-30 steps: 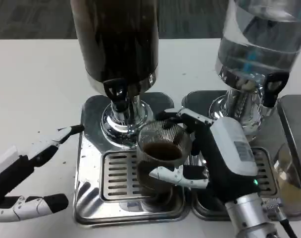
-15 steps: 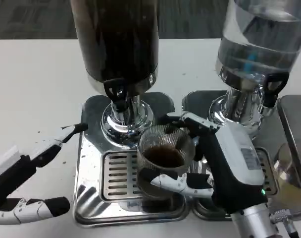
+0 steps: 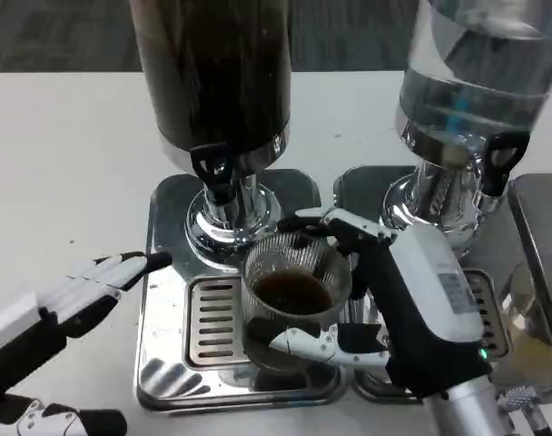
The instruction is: Grasp the cup under the faucet to collect the drink, then remove the cup.
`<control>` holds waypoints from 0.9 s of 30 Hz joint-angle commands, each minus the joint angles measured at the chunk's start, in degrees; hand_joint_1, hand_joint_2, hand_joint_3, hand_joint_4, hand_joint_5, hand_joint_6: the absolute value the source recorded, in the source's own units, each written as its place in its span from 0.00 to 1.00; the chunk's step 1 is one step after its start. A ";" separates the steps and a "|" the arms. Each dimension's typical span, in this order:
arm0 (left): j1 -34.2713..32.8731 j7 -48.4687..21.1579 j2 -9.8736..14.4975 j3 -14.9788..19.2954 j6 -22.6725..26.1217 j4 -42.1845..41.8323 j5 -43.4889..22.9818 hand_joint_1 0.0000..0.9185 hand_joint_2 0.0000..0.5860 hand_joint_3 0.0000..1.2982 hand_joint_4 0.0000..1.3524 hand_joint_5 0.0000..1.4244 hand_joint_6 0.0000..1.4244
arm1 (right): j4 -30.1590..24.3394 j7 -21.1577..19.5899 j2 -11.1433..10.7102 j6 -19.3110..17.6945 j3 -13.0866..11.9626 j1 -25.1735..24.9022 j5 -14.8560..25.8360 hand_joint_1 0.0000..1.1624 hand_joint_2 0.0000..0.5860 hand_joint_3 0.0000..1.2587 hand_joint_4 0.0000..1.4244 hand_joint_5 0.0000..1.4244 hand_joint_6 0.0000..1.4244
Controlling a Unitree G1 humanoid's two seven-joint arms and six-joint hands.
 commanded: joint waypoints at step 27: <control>5.90 1.89 2.27 3.35 -4.84 -6.39 3.70 0.00 0.15 0.00 0.00 0.00 0.00 | -11.87 3.55 -1.71 -2.34 -0.40 7.31 1.71 0.69 0.41 0.48 0.48 0.61 0.75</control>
